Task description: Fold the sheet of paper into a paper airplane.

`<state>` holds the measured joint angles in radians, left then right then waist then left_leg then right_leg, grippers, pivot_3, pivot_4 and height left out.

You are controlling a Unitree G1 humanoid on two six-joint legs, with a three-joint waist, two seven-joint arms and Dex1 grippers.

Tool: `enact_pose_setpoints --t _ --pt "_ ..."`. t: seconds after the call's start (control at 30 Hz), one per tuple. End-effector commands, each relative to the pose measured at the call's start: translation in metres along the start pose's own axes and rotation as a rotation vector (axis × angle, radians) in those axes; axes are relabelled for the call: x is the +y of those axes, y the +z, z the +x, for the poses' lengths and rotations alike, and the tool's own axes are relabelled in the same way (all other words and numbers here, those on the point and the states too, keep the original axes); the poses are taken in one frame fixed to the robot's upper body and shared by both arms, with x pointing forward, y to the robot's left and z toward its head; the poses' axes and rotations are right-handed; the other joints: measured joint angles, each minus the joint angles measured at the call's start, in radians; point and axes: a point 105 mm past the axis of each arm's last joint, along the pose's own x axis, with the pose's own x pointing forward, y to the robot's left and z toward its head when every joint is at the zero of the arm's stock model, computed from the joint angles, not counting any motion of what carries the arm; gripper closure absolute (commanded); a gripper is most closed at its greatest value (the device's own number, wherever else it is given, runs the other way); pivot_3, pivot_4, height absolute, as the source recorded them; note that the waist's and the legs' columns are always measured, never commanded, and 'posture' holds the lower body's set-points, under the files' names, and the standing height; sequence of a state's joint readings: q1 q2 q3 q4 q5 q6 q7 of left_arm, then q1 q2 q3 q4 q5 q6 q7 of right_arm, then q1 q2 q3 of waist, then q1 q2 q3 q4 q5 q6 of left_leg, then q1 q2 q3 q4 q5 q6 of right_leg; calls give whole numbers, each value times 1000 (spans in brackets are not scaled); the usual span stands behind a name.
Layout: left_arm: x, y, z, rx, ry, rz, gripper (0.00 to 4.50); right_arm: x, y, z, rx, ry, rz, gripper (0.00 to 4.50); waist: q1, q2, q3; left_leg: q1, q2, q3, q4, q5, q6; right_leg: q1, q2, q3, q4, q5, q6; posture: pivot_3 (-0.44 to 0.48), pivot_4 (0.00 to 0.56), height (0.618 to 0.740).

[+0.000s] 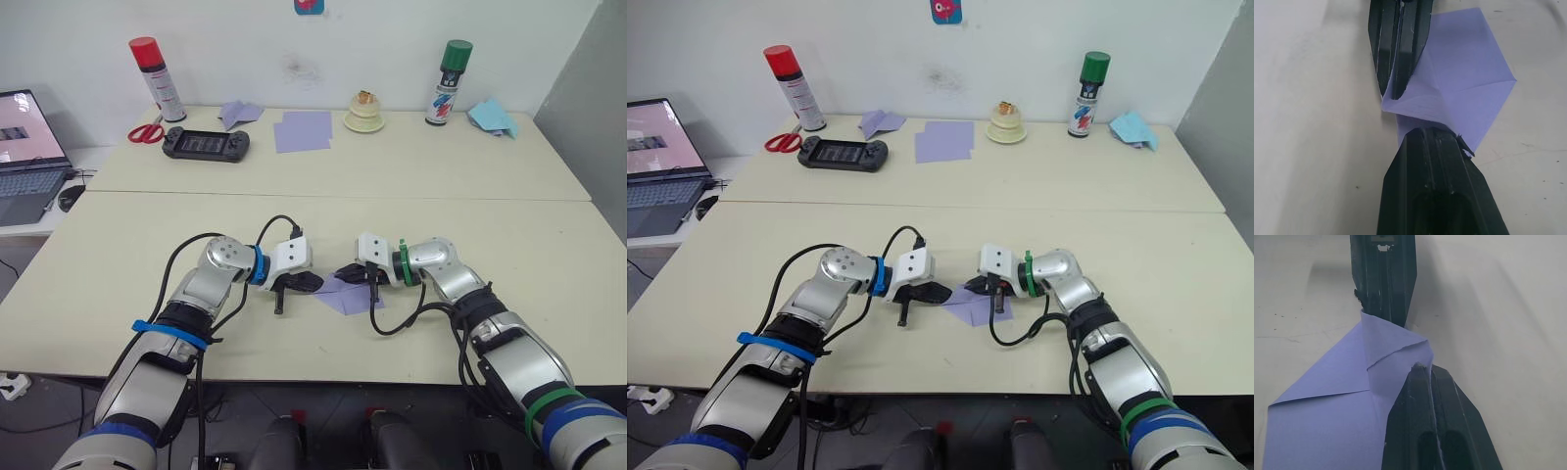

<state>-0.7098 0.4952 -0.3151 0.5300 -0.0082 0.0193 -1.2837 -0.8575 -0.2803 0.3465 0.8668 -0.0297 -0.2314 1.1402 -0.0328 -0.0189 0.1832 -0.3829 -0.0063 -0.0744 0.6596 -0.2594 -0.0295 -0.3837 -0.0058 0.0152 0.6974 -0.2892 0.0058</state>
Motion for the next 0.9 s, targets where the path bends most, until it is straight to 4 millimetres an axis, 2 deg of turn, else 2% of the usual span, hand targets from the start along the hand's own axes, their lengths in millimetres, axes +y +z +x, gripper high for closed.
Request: enact_pose_setpoints --t 0.03,0.2,0.37,0.47,0.53,0.63,0.73,0.9 --pt "8 -10 -12 13 59 -71 4500 -16 5 -10 7 -71 -18 4476 0 0 0 0 0 0 0 0 0 0 0 0 0 0 0 0 150 740" --pt "22 -4 -29 -28 119 -145 4500 -14 4 -9 3 -70 -18 4476 0 0 0 -1 0 0 0 0 0 -1 0 0 0 0 0 0 150 740" --pt "27 -4 -38 -35 150 -157 4500 -12 4 -8 0 -67 -18 4476 0 0 0 -2 0 0 0 0 0 -2 0 0 0 0 0 0 150 740" --pt "35 19 -38 -132 170 -154 4500 -12 5 -8 -1 -68 -18 4476 1 0 0 -2 0 0 0 0 0 -2 0 0 0 0 0 0 150 740" --pt "30 40 -32 -203 126 -130 4500 -11 4 -7 -2 -66 -17 4476 1 0 0 -3 0 0 0 0 0 -3 0 0 0 0 0 0 150 740" --pt "21 53 -25 -227 82 -107 4500 -10 4 -7 -2 -64 -16 4476 0 0 0 -4 0 1 0 0 0 -3 -1 1 0 0 0 0 150 740" --pt "14 51 -18 -207 61 -100 4500 -10 4 -8 1 -63 -15 4476 0 0 0 -4 0 1 0 0 0 -3 -1 1 0 0 0 0 150 740" --pt "4 30 -3 -133 44 -114 4500 -10 5 -8 -2 -57 -1 4476 0 0 0 -3 0 1 -1 0 0 -4 -1 1 0 0 0 0 150 740"
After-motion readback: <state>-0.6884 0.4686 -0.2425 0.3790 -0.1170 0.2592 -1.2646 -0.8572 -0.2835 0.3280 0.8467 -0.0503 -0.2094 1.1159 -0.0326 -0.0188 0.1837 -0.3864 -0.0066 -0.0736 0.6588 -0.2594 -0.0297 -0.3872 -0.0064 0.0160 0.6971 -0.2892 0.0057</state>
